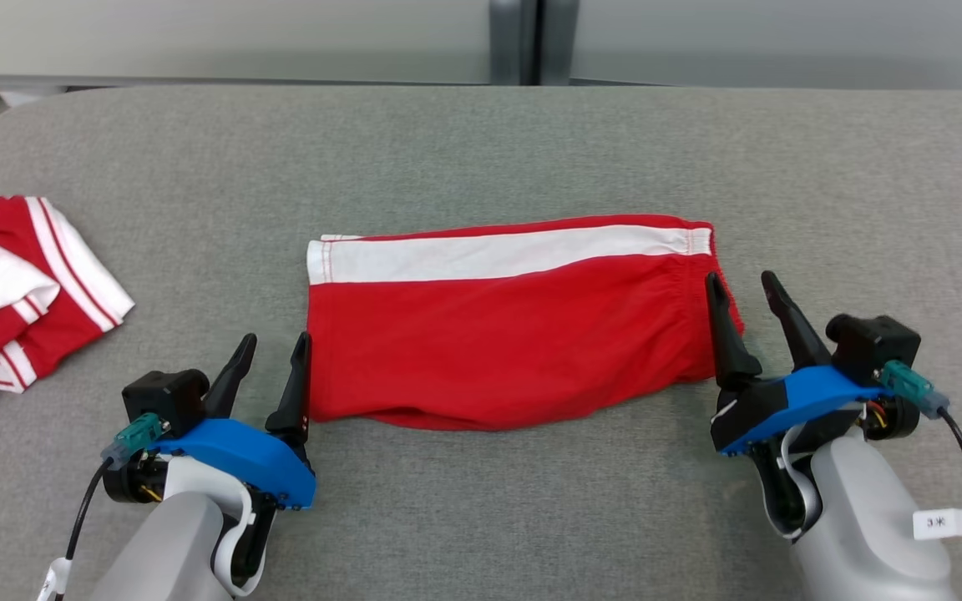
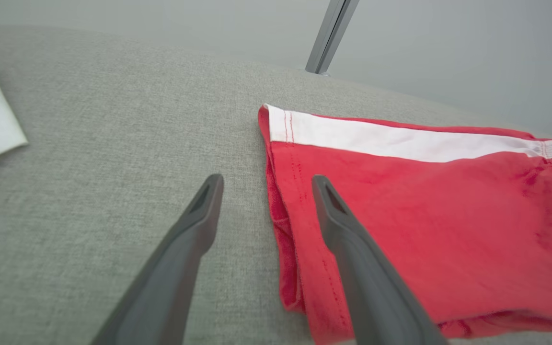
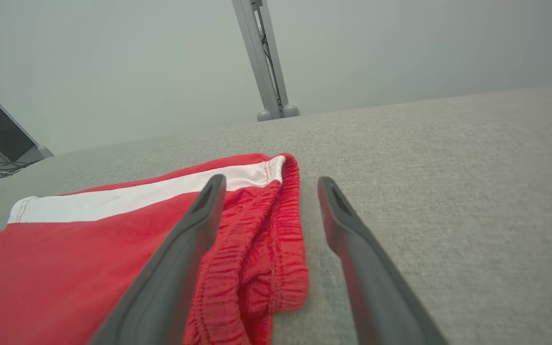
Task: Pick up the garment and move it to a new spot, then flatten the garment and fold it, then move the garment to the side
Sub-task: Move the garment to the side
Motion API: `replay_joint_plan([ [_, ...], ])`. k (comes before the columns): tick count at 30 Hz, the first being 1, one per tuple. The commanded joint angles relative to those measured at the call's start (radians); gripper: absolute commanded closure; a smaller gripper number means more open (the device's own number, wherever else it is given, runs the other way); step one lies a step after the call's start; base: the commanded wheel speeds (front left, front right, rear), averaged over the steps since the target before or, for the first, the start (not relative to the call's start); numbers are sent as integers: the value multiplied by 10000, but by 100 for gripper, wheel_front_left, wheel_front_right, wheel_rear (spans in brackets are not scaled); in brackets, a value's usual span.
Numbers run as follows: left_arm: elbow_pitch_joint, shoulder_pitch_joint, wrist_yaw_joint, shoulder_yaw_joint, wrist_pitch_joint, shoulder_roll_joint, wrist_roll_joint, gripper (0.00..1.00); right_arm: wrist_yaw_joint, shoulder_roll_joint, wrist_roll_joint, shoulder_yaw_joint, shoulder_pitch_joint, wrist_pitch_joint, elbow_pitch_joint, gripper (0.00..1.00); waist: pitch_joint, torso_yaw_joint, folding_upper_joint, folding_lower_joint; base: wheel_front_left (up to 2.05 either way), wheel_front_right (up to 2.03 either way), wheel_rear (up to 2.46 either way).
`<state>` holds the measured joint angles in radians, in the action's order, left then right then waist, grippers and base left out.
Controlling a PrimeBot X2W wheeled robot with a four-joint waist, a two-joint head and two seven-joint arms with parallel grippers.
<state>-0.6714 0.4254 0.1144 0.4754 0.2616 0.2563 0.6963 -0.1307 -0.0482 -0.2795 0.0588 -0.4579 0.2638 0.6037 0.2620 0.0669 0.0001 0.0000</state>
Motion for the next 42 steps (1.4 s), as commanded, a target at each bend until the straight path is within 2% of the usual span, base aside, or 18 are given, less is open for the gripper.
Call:
replay_joint_plan([
  [1,160,-35,61,-182,45,-38,-226,0,-1,-49,39,-90,-240,11,250,0,165,210,-1,0,0,0,0],
  [8,838,-231,181,-1011,45,-293,-1157,0,-1,-41,387,-427,-963,10,2209,0,448,505,-1,0,0,0,0],
  [12,1086,-363,168,-1205,46,-426,-1384,0,-4,28,-231,268,-987,-41,3341,0,474,506,-1,0,0,0,0],
  [14,1141,-402,169,-1221,46,-430,-1409,0,-15,60,-508,568,-987,-58,3460,0,473,488,-1,0,0,0,0],
  [15,1177,-454,170,-1241,46,-427,-1418,0,-16,91,-782,847,-978,-64,3512,13,472,466,-1,0,0,0,0],
  [16,1209,-512,171,-1238,46,-423,-1425,0,-18,109,-1068,1175,-950,-66,3527,53,466,442,-1,0,0,0,0],
  [17,1244,-558,170,-1212,46,-410,-1439,0,-25,120,-1336,1475,-921,-67,3496,100,454,414,-1,0,0,0,0],
  [19,1311,-594,171,-1235,46,-380,-1423,0,-25,100,-1824,1877,-860,-66,3336,100,424,355,-1,0,0,0,0],
  [22,1363,-726,172,-1249,46,-364,-1457,0,-13,14,-2119,1875,-874,-34,3053,100,358,259,-1,0,0,0,0],
  [34,1486,-1277,172,-1375,46,-588,-1677,0,-2,-39,-1782,317,-339,11,1691,100,-223,-48,-1,0,0,0,0],
  [38,1469,-1453,173,-1361,46,-763,-1751,0,-2,-33,-1887,891,-352,9,1313,100,-428,54,-1,0,0,0,0],
  [42,1362,-1546,173,-1223,46,-981,-1727,0,-2,-35,-2221,1787,-658,11,1214,100,-577,523,-1,0,0,0,0],
])
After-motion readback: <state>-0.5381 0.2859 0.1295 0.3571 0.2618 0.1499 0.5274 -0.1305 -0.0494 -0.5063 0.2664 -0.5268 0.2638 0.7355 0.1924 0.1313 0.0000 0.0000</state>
